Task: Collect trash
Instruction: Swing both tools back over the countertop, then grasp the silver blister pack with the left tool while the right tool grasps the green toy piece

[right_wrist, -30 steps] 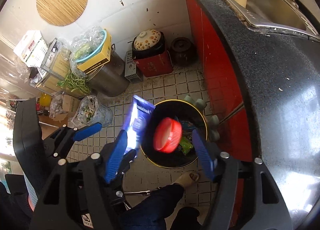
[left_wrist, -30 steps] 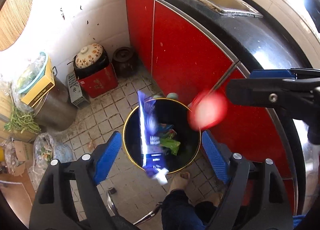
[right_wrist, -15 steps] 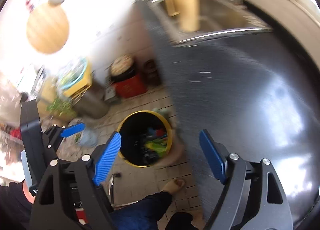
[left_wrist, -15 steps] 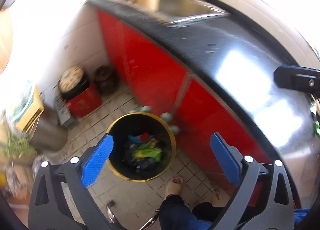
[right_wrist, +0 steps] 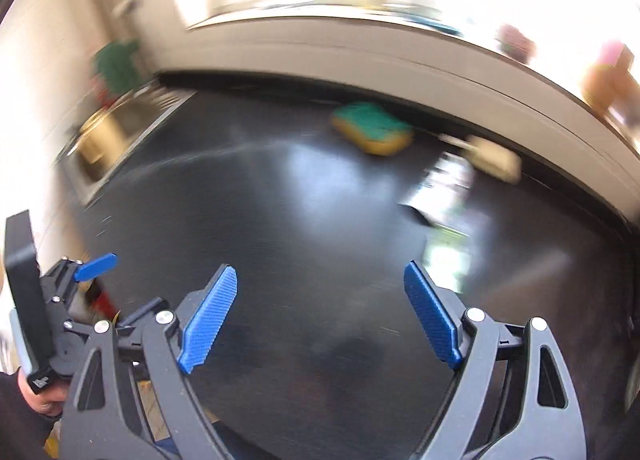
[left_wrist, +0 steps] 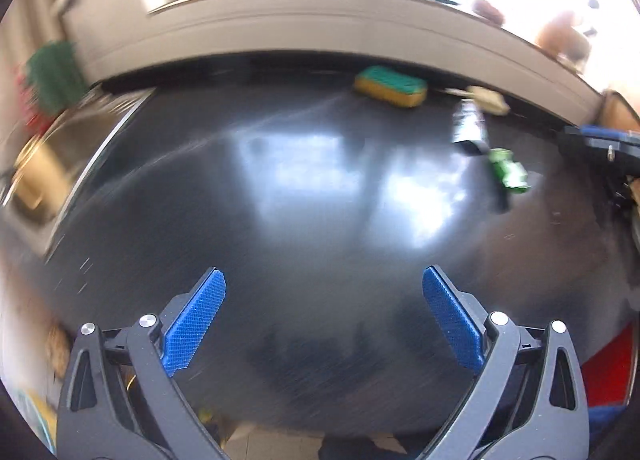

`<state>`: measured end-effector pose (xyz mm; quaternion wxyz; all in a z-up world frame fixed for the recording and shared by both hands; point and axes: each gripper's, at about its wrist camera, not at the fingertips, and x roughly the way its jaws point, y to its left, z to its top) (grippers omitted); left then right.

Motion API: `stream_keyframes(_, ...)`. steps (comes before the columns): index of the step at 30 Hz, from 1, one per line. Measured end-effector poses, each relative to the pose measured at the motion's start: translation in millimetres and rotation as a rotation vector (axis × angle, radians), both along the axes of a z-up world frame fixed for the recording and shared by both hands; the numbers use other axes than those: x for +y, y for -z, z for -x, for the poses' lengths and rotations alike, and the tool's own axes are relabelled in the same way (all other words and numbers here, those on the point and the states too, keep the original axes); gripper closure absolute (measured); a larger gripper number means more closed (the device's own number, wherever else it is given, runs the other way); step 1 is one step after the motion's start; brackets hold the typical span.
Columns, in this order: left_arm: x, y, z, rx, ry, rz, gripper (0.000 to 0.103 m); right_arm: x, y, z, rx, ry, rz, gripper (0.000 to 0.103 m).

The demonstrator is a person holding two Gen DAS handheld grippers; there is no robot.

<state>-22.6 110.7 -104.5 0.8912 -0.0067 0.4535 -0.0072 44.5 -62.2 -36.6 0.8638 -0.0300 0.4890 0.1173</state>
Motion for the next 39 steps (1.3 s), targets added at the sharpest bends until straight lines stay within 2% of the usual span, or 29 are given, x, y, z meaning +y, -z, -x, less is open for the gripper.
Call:
stream_keyframes(3,-35.5,-1.8,-22.1,0.001,0.069,0.013,0.007,-45.2,3.1,7.3,0.0,0.094,-0.004,0.02)
stream_keyframes(8,-71.5,-0.4,-43.8,0.016,0.149,0.01,0.007,-85.3,8.1,20.2,0.003,0.173,-0.013,0.02)
stream_keyframes(12,-83.4,3.4,-52.8,0.032,0.189,-0.016,0.007,-84.6,16.7,19.1,0.016,0.185,-0.016,0.02)
stream_keyframes(16,-81.7,10.2,-64.5,0.052,0.186,-0.02,0.007,-79.9,30.7,8.4,0.033,0.173,-0.01,0.02)
stream_keyframes(21,-80.2,27.0,-90.5,0.077,0.172,-0.038,0.007,-76.0,69.1,-21.6,0.078,0.154,0.009,0.02)
stream_keyframes(27,-77.0,49.9,-120.4,0.119,0.154,-0.019,0.007,-64.4,118.1,-61.9,0.127,0.126,0.048,0.02)
stream_keyframes(31,-81.6,57.6,-143.2,0.138,0.172,-0.028,0.007,-60.4,135.6,-82.1,0.137,0.109,0.072,0.021)
stream_keyframes(37,-98.2,62.5,-188.9,0.149,0.219,-0.03,0.007,-59.0,146.6,-101.6,0.117,0.062,0.097,0.04)
stream_keyframes(39,-106.4,63.8,-206.1,0.152,0.24,-0.022,0.007,-61.4,144.7,-104.4,0.107,0.049,0.093,0.063)
